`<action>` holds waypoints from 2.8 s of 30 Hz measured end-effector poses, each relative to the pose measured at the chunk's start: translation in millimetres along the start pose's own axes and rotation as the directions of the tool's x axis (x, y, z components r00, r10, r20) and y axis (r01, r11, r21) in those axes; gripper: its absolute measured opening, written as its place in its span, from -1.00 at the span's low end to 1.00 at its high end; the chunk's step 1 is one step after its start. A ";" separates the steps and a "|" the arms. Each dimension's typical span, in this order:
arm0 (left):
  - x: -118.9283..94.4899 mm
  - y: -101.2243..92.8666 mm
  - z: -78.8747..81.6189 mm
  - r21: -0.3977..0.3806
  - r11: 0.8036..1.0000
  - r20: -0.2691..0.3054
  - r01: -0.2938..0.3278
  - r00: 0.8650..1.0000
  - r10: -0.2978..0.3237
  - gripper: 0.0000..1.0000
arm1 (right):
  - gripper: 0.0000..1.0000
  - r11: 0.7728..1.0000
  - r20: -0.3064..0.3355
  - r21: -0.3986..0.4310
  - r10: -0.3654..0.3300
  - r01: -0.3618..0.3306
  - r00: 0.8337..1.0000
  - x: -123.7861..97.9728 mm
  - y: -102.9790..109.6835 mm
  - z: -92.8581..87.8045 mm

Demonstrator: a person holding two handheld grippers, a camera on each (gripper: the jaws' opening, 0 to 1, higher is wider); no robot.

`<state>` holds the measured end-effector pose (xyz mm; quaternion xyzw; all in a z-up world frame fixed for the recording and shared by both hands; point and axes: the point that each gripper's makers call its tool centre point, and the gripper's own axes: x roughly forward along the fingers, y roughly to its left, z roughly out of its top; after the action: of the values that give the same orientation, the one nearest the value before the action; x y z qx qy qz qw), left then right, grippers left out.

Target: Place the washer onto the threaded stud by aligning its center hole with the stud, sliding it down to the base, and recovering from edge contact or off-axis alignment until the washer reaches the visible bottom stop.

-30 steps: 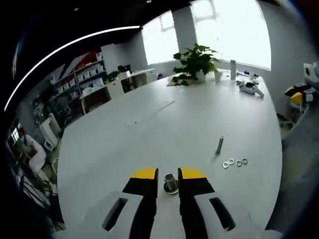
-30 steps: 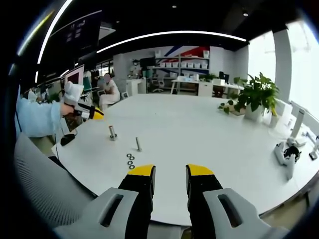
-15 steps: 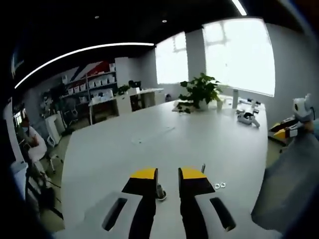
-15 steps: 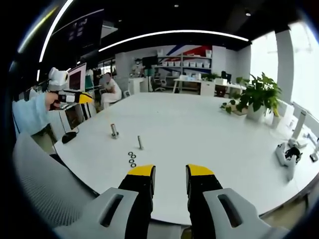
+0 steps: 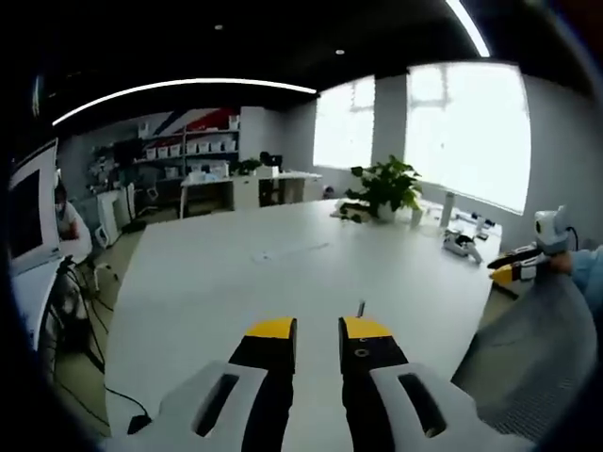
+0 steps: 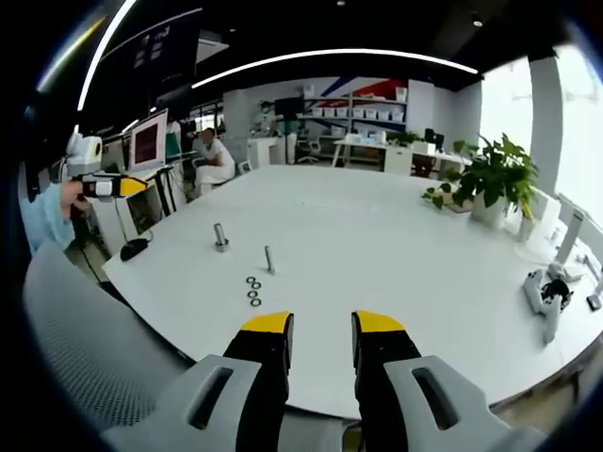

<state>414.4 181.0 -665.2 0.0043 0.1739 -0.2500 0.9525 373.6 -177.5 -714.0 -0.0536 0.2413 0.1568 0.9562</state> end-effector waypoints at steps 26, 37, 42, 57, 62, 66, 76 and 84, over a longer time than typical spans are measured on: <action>-35.5 -59.6 -40.1 -0.065 0.997 -0.012 0.032 0.999 -0.033 -0.70 | -0.46 1.000 -0.019 0.000 0.019 -0.019 1.000 -0.8 3.0 -3.5; -32.7 -70.6 -46.7 -0.069 0.997 -0.036 0.025 0.999 -0.028 -0.76 | -0.46 1.000 0.000 0.011 0.016 -0.016 1.000 -1.4 0.7 -1.5; -30.1 -70.6 -48.6 -0.022 1.000 -0.050 0.021 0.999 -0.022 -0.77 | -0.46 1.000 0.004 0.013 0.015 -0.015 1.000 -1.0 0.4 -0.9; -27.0 -72.2 -56.9 -0.030 0.999 -0.084 0.045 0.995 -0.048 -0.77 | -0.47 1.000 -0.021 0.014 0.011 -0.010 1.000 0.4 0.3 -4.3; -27.2 -71.5 -56.5 -0.029 0.999 -0.082 0.044 0.996 -0.046 -0.77 | -0.47 1.000 -0.022 0.014 0.011 -0.010 1.000 0.5 0.4 -4.6; -27.1 -71.2 -56.5 -0.026 0.999 -0.081 0.043 0.996 -0.045 -0.77 | -0.46 1.000 -0.035 0.005 0.025 -0.025 0.999 1.6 2.6 -6.2; -28.3 -71.5 -55.9 -0.010 0.999 -0.079 0.039 0.996 -0.040 -0.77 | -0.47 0.995 -0.109 -0.023 0.090 -0.093 0.990 3.7 11.1 -15.6; -27.9 -71.9 -54.7 -0.026 0.999 -0.071 0.048 0.996 -0.050 -0.76 | -0.46 0.953 -0.248 -0.120 0.242 -0.277 0.938 15.4 31.1 -27.3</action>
<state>339.3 136.5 -701.7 -0.0025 0.2108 -0.2708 0.9393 364.2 -148.8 -746.1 -0.1121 0.3427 0.2927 0.8856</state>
